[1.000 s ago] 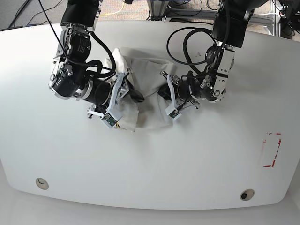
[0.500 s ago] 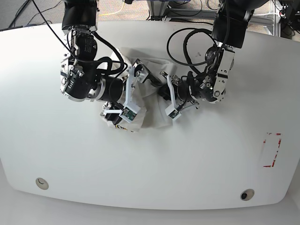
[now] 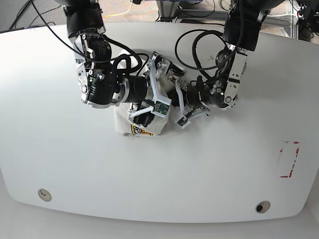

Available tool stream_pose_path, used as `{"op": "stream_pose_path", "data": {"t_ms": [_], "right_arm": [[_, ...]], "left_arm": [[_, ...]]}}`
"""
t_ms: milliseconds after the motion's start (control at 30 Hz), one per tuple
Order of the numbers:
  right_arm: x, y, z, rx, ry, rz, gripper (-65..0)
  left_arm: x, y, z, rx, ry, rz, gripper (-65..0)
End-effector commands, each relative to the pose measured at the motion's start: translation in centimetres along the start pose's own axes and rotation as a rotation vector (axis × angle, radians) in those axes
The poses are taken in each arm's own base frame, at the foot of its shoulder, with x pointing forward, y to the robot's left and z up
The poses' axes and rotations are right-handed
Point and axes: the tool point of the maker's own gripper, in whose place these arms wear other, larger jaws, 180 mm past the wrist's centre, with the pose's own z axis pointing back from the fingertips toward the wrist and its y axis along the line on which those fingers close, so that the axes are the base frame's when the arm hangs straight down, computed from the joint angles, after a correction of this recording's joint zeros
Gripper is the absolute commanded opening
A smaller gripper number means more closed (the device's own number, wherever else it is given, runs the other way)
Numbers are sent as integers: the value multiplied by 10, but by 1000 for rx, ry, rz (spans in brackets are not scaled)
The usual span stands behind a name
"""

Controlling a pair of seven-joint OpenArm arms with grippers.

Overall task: Layout the t-shirt on the table in an organized manner, then fold the t-shirt properly
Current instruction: 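Fold the shirt in half with the right gripper over the left gripper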

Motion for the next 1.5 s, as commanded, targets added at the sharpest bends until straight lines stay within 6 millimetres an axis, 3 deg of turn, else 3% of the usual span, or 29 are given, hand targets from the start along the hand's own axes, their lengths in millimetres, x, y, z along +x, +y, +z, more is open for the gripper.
{"op": "stream_pose_path", "data": {"t_ms": [0, 200, 400, 533, 667, 767, 1100, 1267, 1467], "right_arm": [[6, -7, 8, -13, 14, 77, 0], [-5, -12, 13, -14, 103, 157, 0], [-29, -10, 10, -6, 230, 239, 0], [-40, -23, 12, -60, 328, 320, 0], [-47, -16, 8, -37, 374, 371, 0], [-58, -24, 17, -45, 435, 410, 0], [-49, -49, 32, -116, 432, 409, 0], [-30, -72, 46, -197, 390, 393, 0], [-12, -70, 40, -200, 341, 403, 0]], "left_arm": [[-21, 5, -1, 31, 104, -11, -562], [-21, 5, -1, 32, 104, -10, -562], [-21, 5, 0, 32, 103, -11, -562], [-21, 7, 1, 31, 102, -12, -562], [-20, 6, 0, 29, 100, -12, -562], [-19, 4, 0, 26, 95, -12, -562], [-17, 4, 0, 25, 89, -12, -564], [-15, 4, 1, 25, 77, -10, -565], [-5, 14, 5, 43, 18, 23, -565]]}}
